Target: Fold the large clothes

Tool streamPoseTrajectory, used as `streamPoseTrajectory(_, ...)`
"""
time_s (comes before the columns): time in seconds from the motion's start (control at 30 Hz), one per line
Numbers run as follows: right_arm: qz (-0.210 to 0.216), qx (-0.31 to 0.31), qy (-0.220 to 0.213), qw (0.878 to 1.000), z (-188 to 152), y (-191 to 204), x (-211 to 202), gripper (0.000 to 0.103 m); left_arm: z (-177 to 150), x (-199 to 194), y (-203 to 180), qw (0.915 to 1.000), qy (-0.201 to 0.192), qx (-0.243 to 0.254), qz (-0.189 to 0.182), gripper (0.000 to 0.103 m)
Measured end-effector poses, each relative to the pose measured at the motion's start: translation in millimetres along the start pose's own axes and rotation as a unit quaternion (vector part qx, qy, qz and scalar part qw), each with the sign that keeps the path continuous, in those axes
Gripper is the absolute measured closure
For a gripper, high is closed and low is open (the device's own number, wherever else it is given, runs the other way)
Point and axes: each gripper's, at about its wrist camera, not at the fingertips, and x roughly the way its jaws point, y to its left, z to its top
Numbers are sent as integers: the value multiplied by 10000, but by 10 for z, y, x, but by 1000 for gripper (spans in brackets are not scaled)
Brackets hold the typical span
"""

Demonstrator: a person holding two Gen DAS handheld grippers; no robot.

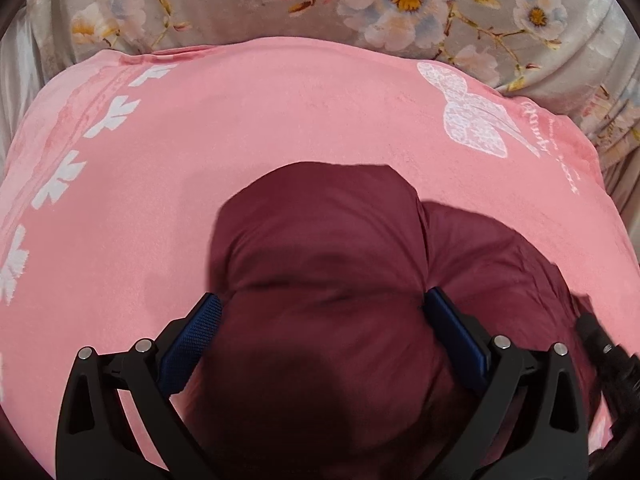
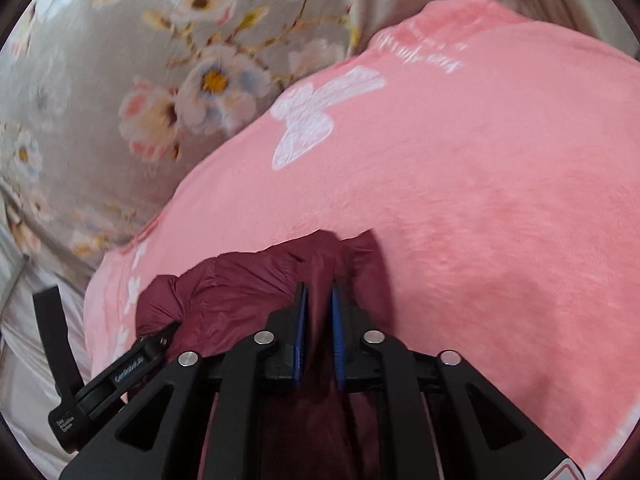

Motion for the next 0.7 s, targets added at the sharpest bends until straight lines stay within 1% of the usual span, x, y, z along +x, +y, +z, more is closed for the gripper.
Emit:
streamPoseTrajectory(0.03,-230,-139,-182,9995,-12,29,-180,82,-34,-94,5,10000,-32,77,14,5)
streamPoseTrajectory(0.07,-311,-281,-254,9988,-27,62,-292,83,-98,-233,-2,9996,-100,254,54,5)
streamPoseTrajectory(0.13,-289,-591,-245,9975,-107,153,-493,83,-244,-427,-45,9980,-256,550,193,5)
streamPoseTrajectory(0.17,-195,-778,-139,9967,-189,231,-572,83,-306,-462,-67,9973,-267,643,246,5)
streamPoseTrajectory(0.23,-94,-1020,77,9947,-315,328,-573,84,-456,-481,-94,9968,-186,719,309,5)
streamPoseTrajectory(0.3,-161,-1263,337,9913,-485,403,-476,84,-543,-482,-76,9972,-172,657,322,5)
streamPoseTrajectory(0.37,-333,-1378,367,9892,-607,378,-402,83,-596,-467,-52,9974,-174,630,308,5)
streamPoseTrajectory(0.47,-335,-1255,364,9909,-689,260,-362,84,-636,-423,-4,9982,-138,557,198,5)
streamPoseTrajectory(0.57,-332,-1250,347,9910,-717,202,-339,80,-652,-377,33,9990,-68,433,71,5)
streamPoseTrajectory(0.7,-391,-1344,282,9897,-754,202,-316,77,-689,-347,17,9989,-128,430,101,5)
